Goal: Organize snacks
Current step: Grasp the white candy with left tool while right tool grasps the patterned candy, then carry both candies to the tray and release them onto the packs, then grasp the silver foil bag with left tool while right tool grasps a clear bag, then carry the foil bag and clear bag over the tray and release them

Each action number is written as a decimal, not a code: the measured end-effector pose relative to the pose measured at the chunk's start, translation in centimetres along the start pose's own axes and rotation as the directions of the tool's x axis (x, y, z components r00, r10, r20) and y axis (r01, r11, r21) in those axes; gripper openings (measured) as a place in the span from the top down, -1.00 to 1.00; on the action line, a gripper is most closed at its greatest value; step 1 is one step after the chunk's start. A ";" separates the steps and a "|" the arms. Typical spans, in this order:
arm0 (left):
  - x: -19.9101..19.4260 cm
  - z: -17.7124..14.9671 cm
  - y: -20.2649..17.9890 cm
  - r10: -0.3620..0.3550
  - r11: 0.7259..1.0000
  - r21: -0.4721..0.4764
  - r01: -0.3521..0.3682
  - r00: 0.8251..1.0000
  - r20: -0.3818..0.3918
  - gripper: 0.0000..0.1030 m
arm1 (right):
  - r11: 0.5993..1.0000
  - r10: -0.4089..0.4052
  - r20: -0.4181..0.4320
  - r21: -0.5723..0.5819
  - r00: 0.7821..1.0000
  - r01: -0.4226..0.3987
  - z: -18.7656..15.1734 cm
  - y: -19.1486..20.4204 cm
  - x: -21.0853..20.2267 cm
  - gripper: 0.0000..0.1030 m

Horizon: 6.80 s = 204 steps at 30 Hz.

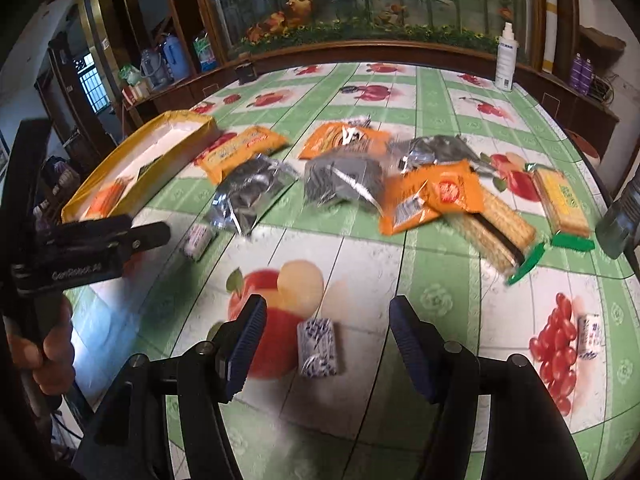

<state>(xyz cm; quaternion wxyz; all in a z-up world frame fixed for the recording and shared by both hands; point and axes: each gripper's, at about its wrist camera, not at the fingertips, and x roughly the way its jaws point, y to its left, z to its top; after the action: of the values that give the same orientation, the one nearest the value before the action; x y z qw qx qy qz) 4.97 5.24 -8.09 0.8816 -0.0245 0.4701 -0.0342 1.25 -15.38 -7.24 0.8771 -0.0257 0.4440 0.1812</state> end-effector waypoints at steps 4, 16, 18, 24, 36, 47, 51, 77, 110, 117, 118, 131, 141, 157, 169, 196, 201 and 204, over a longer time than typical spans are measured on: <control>0.9 0.0 -0.6 -0.016 1.000 0.005 0.016 1.000 -0.022 -0.53 | 0.999 -0.015 -0.011 -0.034 1.000 0.014 -0.7 0.7 0.5 -0.23; 2.7 0.2 -2.2 0.044 0.997 0.063 -0.042 0.999 -0.018 -0.31 | 0.998 -0.025 -0.065 -0.064 0.998 0.021 -1.0 1.1 1.5 0.10; 2.4 0.2 -2.1 0.039 0.997 0.065 -0.038 0.999 -0.007 0.04 | 0.995 -0.051 -0.066 -0.086 0.997 0.045 -1.0 1.4 1.6 0.31; 1.8 0.2 -1.3 0.000 0.999 0.038 0.000 1.000 -0.013 0.69 | 0.997 -0.038 -0.070 -0.068 0.997 0.033 -1.1 0.9 1.2 0.62; -3.3 -0.2 1.3 0.089 0.996 0.022 -0.091 0.991 0.098 0.68 | 0.996 0.038 -0.024 -0.075 0.999 -0.040 0.6 3.0 -0.7 0.62; -4.9 -0.7 6.9 0.205 0.976 -0.092 -0.196 0.972 0.112 0.68 | 0.978 0.140 -0.005 -0.157 0.990 -0.139 3.6 8.5 -0.1 0.62; -5.4 -0.8 8.1 0.222 0.971 -0.118 -0.208 0.968 0.120 0.68 | 0.968 0.171 0.003 -0.186 0.985 -0.167 4.7 10.3 0.0 0.62; -4.7 0.6 17.3 0.288 0.923 -0.286 -0.258 0.955 0.068 0.68 | 0.900 0.366 0.016 -0.261 0.930 -0.350 13.3 19.5 5.6 0.62; -5.2 2.3 14.8 0.340 0.919 -0.257 -0.300 0.932 0.129 -0.30 | 0.938 0.303 0.068 -0.195 0.950 -0.285 16.1 16.7 8.2 0.15; -5.4 2.1 12.5 0.304 0.936 -0.228 -0.269 0.943 0.133 -0.30 | 0.959 0.261 0.092 -0.141 0.961 -0.247 13.0 12.4 5.5 0.09; -5.3 2.1 12.0 0.298 0.939 -0.220 -0.265 0.946 0.130 -0.30 | 0.963 0.248 0.095 -0.129 0.964 -0.235 12.3 11.5 5.1 0.08; -3.0 1.7 5.3 0.183 0.981 -0.084 -0.176 0.980 0.082 -0.30 | 0.996 0.073 0.059 0.041 0.996 -0.076 4.1 0.6 2.1 -0.05; -1.2 2.2 1.7 0.061 0.997 -0.048 -0.059 0.998 0.031 -0.32 | 0.992 0.051 0.056 0.116 0.997 -0.058 2.2 -3.0 1.1 -0.15; 3.8 5.3 -3.0 -0.077 0.997 -0.023 0.076 0.995 -0.057 -0.32 | 0.982 0.059 0.102 0.172 0.993 -0.076 1.8 -5.5 -0.3 -0.36; 5.8 5.7 -4.5 0.010 0.997 0.071 -0.006 0.999 -0.053 -0.18 | 0.990 0.120 0.120 0.056 0.985 -0.128 5.4 -4.6 1.1 -0.48; 0.8 2.8 0.2 -0.029 0.999 0.030 0.029 0.999 -0.013 -0.14 | 0.917 0.205 -0.117 -0.324 0.972 -0.233 8.4 -1.3 8.2 -0.11; -0.8 2.4 0.8 0.010 1.000 0.005 -0.010 1.000 0.024 -0.15 | 0.936 0.192 -0.043 -0.292 0.980 -0.196 8.0 0.2 5.6 0.17; -2.1 2.2 1.6 0.032 0.999 -0.019 -0.031 0.998 0.055 -0.15 | 0.942 0.208 -0.003 -0.267 0.978 -0.201 7.8 1.2 4.1 0.17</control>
<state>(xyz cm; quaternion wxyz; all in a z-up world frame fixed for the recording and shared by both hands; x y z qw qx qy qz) 5.70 7.03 -5.27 0.8944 -0.0261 0.4462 -0.0150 9.05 -11.49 -5.65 0.8477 -0.0945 0.4048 0.3296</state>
